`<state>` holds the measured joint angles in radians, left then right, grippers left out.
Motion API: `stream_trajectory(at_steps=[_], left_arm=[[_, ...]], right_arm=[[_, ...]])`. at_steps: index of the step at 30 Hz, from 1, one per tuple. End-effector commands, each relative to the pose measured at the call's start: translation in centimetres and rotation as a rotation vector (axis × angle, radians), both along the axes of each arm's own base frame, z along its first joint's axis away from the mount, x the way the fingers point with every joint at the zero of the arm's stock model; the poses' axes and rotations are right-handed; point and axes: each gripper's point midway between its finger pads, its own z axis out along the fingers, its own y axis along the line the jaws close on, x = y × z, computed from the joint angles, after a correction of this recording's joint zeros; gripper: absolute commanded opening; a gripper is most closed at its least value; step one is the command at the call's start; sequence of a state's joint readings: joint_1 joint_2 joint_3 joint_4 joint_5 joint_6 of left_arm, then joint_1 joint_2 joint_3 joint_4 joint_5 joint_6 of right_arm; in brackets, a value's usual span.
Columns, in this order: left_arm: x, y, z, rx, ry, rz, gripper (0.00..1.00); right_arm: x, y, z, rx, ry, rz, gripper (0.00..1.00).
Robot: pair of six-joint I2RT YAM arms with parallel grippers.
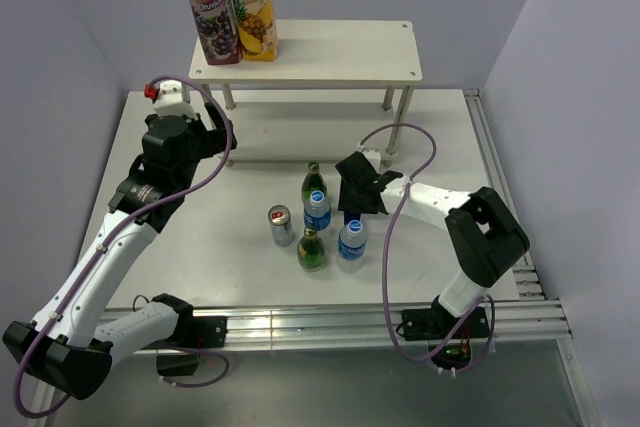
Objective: Place and organize the beverage onto the shelf
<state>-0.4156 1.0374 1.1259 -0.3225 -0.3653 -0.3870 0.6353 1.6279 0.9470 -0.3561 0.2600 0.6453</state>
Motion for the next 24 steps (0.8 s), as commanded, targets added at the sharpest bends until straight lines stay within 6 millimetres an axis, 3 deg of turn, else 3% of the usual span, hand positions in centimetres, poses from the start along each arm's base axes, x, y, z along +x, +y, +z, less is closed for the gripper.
stream_trajectory(at_steps=[1,4,7,8,10,11,13,14,16,17,21,24], left_arm=[[-0.4,0.3,1.1,-0.011,-0.037,0.011,0.97],[-0.3,0.4,1.0,-0.006,-0.035,0.014,0.97],[-0.3,0.5,1.0,-0.008,-0.035,0.022,0.97],[-0.3,0.6,1.1,-0.009,-0.038,0.023,0.97],[-0.3,0.5,1.1,-0.008,-0.037,0.023,0.96],[-0.3,0.4,1.1,-0.01,-0.036,0.019,0.96],[-0.3,0.5,1.1,-0.009,-0.037,0.02,0.96],[-0.3,0.5,1.2,-0.009,-0.038,0.022,0.96],[-0.3,0.6,1.2,-0.008,-0.039,0.026,0.96],[-0.3,0.6,1.1,-0.007,-0.037,0.028,0.96],[-0.2,0.6,1.1,-0.007,-0.037,0.026,0.96],[-0.1,0.5,0.9,-0.003,-0.032,0.027,0.96]], right_arm=[[-0.5,0.3,-1.3,-0.009,0.043,0.031,0.08],[-0.4,0.0,0.4,-0.003,0.009,0.033,0.0],[-0.1,-0.5,4.6,0.013,-0.078,0.014,0.0],[0.3,-1.1,7.9,0.021,-0.144,-0.009,0.0],[0.3,-1.5,11.5,0.039,-0.218,-0.02,0.0],[0.4,-1.7,15.5,0.073,-0.293,-0.022,0.0],[0.5,-2.5,19.6,0.081,-0.384,-0.033,0.0],[0.4,-2.8,23.6,0.122,-0.463,-0.042,0.0],[0.4,-3.7,27.4,0.125,-0.551,-0.048,0.0],[0.2,-4.0,30.8,0.159,-0.62,-0.045,0.0],[0.2,-4.2,39.1,0.235,-0.867,0.011,0.0],[0.6,-4.9,44.2,0.225,-1.043,0.005,0.0]])
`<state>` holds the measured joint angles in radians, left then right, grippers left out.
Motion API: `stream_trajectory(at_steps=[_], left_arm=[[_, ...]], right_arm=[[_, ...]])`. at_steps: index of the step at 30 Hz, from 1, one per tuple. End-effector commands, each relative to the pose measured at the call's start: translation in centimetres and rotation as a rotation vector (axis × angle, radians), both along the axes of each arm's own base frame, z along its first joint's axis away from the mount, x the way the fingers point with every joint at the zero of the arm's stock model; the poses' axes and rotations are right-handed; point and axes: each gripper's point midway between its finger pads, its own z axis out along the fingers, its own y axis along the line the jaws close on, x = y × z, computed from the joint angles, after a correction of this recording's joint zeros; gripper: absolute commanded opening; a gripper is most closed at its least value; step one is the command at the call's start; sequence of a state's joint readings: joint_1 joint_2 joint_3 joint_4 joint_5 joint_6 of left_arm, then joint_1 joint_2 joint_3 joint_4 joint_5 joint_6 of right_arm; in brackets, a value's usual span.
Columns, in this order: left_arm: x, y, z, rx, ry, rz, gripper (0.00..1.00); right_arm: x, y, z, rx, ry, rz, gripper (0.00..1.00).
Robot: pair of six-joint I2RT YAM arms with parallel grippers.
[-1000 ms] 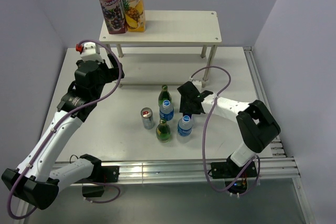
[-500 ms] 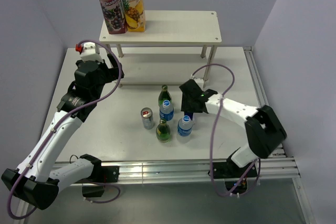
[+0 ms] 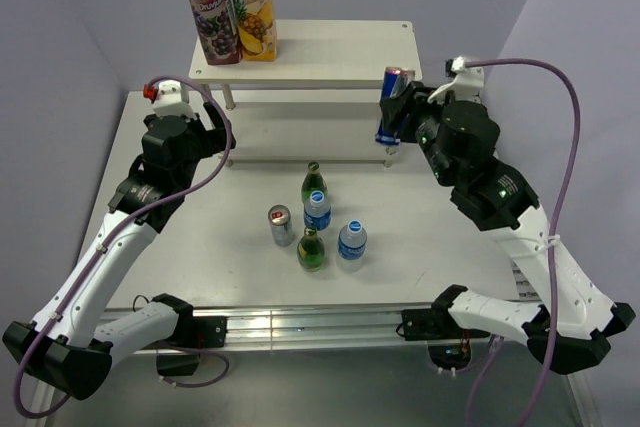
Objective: Place and organize the beverage onto the shelf
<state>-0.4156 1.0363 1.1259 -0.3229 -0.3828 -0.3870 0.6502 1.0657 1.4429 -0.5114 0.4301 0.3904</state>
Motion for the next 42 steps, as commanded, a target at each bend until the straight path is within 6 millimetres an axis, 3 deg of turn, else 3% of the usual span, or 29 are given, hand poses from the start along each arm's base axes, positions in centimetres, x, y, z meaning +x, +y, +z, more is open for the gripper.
stream_trajectory(at_steps=[1,2,3,4,5,8,14,19,20,21,22,25,28,34,42], left_arm=[[-0.1,0.2,0.8,-0.005,-0.027,0.012,0.96],[-0.1,0.2,0.8,-0.007,-0.028,0.012,0.95],[-0.1,0.3,0.7,-0.004,-0.027,0.015,0.95],[-0.1,0.3,0.8,-0.005,-0.028,0.015,0.95],[-0.1,0.3,0.7,-0.003,-0.026,0.015,0.95],[-0.1,0.2,0.8,-0.008,-0.029,0.011,0.95],[0.0,0.0,0.7,-0.011,-0.024,0.001,0.95],[-0.1,-0.1,0.7,-0.011,-0.025,-0.006,0.95],[-0.1,-0.2,0.6,-0.012,-0.024,-0.007,0.95],[-0.1,-0.2,0.7,-0.013,-0.025,-0.008,0.95],[0.0,-0.2,0.6,-0.009,-0.022,-0.009,0.95],[0.1,-0.2,0.5,-0.006,-0.018,-0.008,0.95],[0.2,-0.2,0.5,-0.004,-0.017,-0.005,0.95],[0.3,0.0,0.2,0.003,-0.011,0.004,0.95],[0.4,-0.1,0.2,0.005,-0.009,0.002,0.95]], right_arm=[[1.1,-0.8,7.3,-0.048,-0.268,-0.037,0.0],[1.8,-0.8,7.8,-0.061,-0.295,-0.059,0.0],[2.0,-0.9,9.6,-0.044,-0.364,-0.075,0.0],[2.9,-0.7,9.7,-0.103,-0.392,-0.086,0.0],[3.2,-1.0,11.4,-0.087,-0.457,-0.126,0.0],[4.6,-1.0,13.2,-0.112,-0.548,-0.181,0.0],[8.3,-1.9,14.5,-0.118,-0.656,-0.314,0.0],[11.2,-3.6,13.2,-0.144,-0.691,-0.449,0.0],[12.4,-3.7,11.7,-0.169,-0.679,-0.467,0.0],[12.4,-4.2,12.1,-0.142,-0.715,-0.496,0.0],[13.5,-4.1,10.8,-0.153,-0.697,-0.505,0.0],[14.5,-5.0,9.3,-0.12,-0.698,-0.541,0.0],[15.9,-5.3,5.7,-0.112,-0.665,-0.56,0.0],[17.5,-5.3,1.2,-0.102,-0.609,-0.576,0.0],[18.0,-4.7,-1.3,-0.094,-0.562,-0.543,0.0]])
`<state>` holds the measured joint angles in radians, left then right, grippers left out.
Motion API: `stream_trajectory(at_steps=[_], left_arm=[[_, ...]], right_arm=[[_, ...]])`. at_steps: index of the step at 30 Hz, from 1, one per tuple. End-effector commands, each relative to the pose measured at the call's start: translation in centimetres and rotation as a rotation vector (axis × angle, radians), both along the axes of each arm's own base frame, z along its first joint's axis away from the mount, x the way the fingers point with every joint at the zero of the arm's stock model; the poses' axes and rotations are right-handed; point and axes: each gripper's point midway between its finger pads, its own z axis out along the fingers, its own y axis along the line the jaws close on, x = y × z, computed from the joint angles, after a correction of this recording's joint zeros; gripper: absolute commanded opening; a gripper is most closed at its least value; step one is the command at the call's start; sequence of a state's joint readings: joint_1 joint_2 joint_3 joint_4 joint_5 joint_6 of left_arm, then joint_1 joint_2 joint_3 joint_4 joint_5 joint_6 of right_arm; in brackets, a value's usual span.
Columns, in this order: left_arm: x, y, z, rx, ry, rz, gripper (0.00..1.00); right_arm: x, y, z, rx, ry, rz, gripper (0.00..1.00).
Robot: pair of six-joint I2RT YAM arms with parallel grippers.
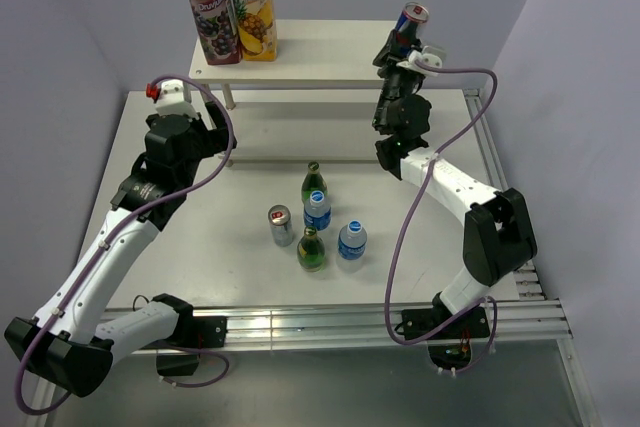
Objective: Place and organize the beverage onto the shelf
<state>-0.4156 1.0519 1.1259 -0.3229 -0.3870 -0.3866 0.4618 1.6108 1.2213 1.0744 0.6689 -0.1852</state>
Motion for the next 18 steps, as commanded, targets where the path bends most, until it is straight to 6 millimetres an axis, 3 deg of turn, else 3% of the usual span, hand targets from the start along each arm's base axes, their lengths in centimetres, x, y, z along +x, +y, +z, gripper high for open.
stream_trajectory(at_steps=[1,13,15,18], left_arm=[[0.0,0.0,0.7,-0.001,-0.023,-0.003,0.95],[-0.2,0.1,1.2,-0.008,-0.034,-0.002,0.95],[-0.2,0.2,1.3,-0.011,-0.037,-0.002,0.95],[-0.2,0.1,1.3,-0.015,-0.036,-0.006,0.95]], right_arm=[[1.0,0.2,-3.1,0.017,0.073,0.0,0.0],[2.2,3.7,-5.3,-0.115,0.166,0.123,0.0],[2.3,3.9,-5.8,-0.128,0.18,0.134,0.04],[2.5,4.4,-6.7,-0.155,0.203,0.147,0.21]])
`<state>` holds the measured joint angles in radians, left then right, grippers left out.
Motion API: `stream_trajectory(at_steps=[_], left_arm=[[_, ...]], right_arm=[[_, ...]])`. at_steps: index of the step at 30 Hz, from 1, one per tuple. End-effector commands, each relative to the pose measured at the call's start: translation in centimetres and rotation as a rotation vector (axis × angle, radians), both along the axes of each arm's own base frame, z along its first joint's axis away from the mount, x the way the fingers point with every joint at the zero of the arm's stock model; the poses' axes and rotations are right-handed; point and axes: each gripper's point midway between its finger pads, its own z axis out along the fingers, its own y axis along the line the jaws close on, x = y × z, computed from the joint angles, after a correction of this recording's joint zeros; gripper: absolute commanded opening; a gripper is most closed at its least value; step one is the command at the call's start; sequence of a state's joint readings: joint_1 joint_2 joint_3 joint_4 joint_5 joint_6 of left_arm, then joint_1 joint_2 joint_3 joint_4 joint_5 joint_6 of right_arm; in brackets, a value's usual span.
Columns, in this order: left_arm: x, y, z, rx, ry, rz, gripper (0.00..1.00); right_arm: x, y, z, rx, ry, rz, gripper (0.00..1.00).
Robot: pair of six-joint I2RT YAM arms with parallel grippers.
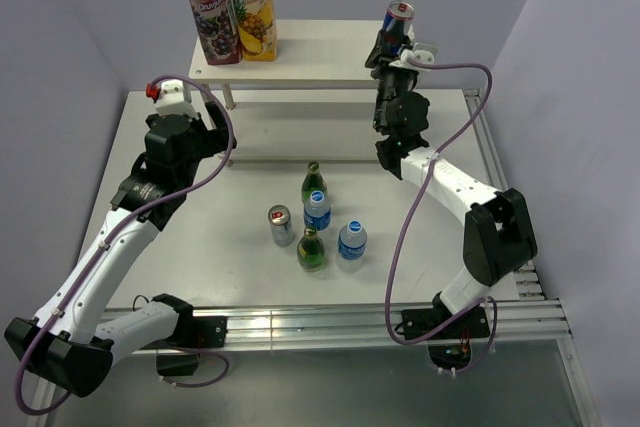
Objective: Place and organize the beverage onto the shelf
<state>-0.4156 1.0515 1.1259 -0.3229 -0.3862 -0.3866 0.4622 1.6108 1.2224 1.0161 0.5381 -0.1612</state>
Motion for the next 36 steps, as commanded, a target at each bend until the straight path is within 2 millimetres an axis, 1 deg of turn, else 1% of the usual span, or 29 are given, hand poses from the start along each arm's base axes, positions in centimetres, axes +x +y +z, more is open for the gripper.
stream_trajectory(at_steps=[1,3,4,6,7,8,9,10,12,15,19,23,29,31,32,33,35,36], left_arm=[[-0.2,0.2,1.4,-0.014,-0.036,-0.005,0.95],[-0.2,0.4,1.4,-0.014,-0.039,0.001,0.95],[-0.2,0.3,1.4,-0.015,-0.039,0.0,0.95],[-0.2,0.4,1.5,-0.018,-0.04,0.003,0.95],[-0.2,0.5,1.5,-0.017,-0.04,0.004,0.95],[-0.2,0.5,1.4,-0.016,-0.038,0.003,0.95],[-0.2,0.5,1.5,-0.018,-0.041,0.003,0.95],[-0.2,0.5,1.5,-0.018,-0.04,0.002,0.95],[-0.2,0.5,1.5,-0.02,-0.041,0.003,0.95],[-0.2,0.6,1.5,-0.022,-0.041,0.004,0.95],[-0.2,0.7,1.6,-0.025,-0.043,0.006,0.95],[-0.1,0.7,1.6,-0.024,-0.041,0.004,0.95],[-0.1,0.9,1.6,-0.025,-0.041,0.009,0.95],[-0.1,0.9,1.6,-0.026,-0.043,0.01,0.95],[-0.1,1.0,1.6,-0.025,-0.043,0.015,0.95],[-0.1,1.1,1.6,-0.025,-0.043,0.016,0.95],[0.0,1.1,1.5,-0.026,-0.041,0.022,0.95],[0.0,1.2,1.5,-0.024,-0.041,0.023,0.95]], right_arm=[[1.8,2.2,-6.6,-0.097,0.192,0.028,0.36],[1.9,2.5,-7.1,-0.118,0.205,0.023,0.48],[1.9,2.8,-7.5,-0.126,0.211,0.026,0.6],[2.0,3.2,-8.0,-0.133,0.218,0.031,0.67],[2.0,3.3,-8.2,-0.137,0.224,0.031,0.77],[2.1,3.4,-8.4,-0.136,0.227,0.03,0.81],[2.1,3.5,-8.8,-0.138,0.234,0.031,0.87],[2.2,3.6,-9.0,-0.139,0.236,0.035,0.98],[2.2,3.6,-9.4,-0.137,0.243,0.03,1.0],[2.0,3.8,-9.5,-0.142,0.243,0.028,1.0],[1.3,3.6,-8.8,-0.128,0.229,0.021,1.0],[0.2,3.0,-8.4,-0.11,0.229,-0.001,1.0],[-1.6,1.5,-8.0,-0.065,0.246,-0.06,1.0],[-2.5,0.9,-7.9,-0.05,0.248,-0.073,1.0],[-3.2,0.6,-7.2,-0.033,0.235,-0.07,1.0],[-3.5,0.5,-7.7,-0.036,0.247,-0.07,1.0],[-4.4,0.3,-7.5,-0.028,0.244,-0.068,1.0],[-5.2,0.0,-7.3,-0.023,0.239,-0.067,1.0]])
